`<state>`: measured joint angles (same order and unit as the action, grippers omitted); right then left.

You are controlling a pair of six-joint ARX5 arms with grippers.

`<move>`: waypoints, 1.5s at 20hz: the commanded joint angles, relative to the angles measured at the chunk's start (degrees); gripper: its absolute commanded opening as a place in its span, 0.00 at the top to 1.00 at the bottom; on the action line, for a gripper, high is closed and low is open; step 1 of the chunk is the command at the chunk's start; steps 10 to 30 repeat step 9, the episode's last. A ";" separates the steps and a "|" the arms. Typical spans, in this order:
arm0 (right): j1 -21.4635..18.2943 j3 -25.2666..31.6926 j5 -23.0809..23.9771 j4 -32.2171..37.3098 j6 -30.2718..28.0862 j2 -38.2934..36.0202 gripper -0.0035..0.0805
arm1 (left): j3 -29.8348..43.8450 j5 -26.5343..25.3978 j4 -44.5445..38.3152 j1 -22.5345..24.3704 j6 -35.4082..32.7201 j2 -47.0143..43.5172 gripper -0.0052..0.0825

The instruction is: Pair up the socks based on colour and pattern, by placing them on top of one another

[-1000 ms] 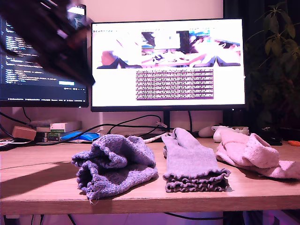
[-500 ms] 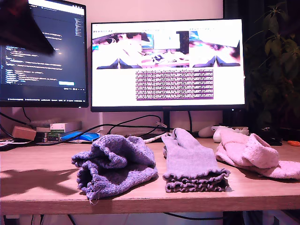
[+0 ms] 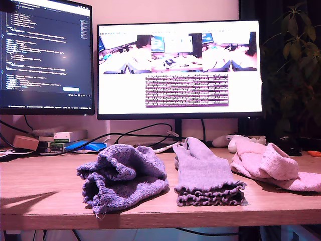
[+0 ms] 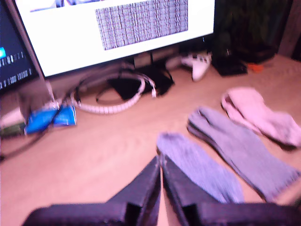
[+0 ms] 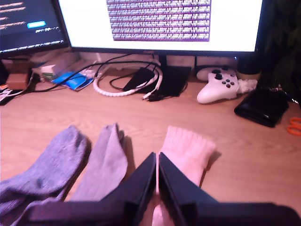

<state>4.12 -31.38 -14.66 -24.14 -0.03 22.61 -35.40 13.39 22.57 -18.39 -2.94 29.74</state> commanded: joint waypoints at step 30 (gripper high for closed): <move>-0.02 0.74 0.00 -11.39 0.09 0.74 0.97 | 1.31 0.00 8.33 -0.11 0.35 -0.48 0.96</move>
